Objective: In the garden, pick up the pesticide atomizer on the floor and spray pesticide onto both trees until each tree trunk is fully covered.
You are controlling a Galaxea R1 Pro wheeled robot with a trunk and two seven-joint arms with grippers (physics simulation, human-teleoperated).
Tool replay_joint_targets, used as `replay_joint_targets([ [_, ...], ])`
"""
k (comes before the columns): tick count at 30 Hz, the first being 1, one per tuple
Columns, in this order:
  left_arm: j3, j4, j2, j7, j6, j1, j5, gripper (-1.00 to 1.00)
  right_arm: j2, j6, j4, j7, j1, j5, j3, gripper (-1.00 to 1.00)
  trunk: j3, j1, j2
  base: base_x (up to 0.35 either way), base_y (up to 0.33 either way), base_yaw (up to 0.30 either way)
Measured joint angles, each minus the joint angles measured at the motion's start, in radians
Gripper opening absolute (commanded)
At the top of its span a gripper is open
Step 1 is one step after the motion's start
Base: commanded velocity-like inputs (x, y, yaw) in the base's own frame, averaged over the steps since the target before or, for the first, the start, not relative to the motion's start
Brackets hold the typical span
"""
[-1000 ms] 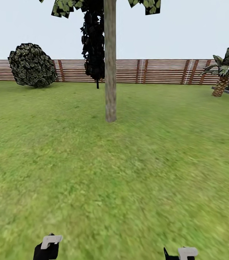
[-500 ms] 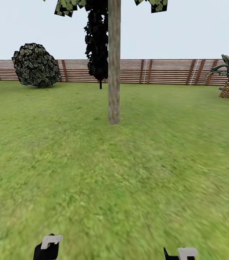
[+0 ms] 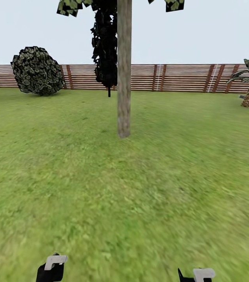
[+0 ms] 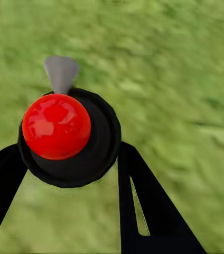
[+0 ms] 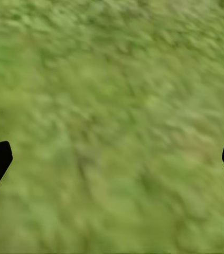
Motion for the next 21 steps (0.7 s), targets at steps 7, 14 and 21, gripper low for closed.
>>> replay_joint_targets([
  [7, 0.000, 0.000, 0.000, 0.000, 0.000, 0.000, 0.000, -1.00, 0.000, 0.000, 0.000, 0.000, 0.001, 0.000, 0.000, 1.00, 0.000, 0.000, 0.000, 0.338, 0.000, 0.000],
  [14, 0.000, 0.000, 0.000, 0.000, 0.000, 0.000, 0.000, -1.00, 0.000, 0.000, 0.000, 0.000, 0.001, 0.000, 0.000, 1.00, 0.000, 0.000, 0.000, 0.338, 0.000, 0.000],
  [21, 0.000, 0.000, 0.000, 0.000, 0.000, 0.000, 0.000, -1.00, 0.000, 0.000, 0.000, 0.001, 0.000, 0.000, 0.000, 1.00, 0.000, 0.000, 0.000, 0.338, 0.000, 0.000],
])
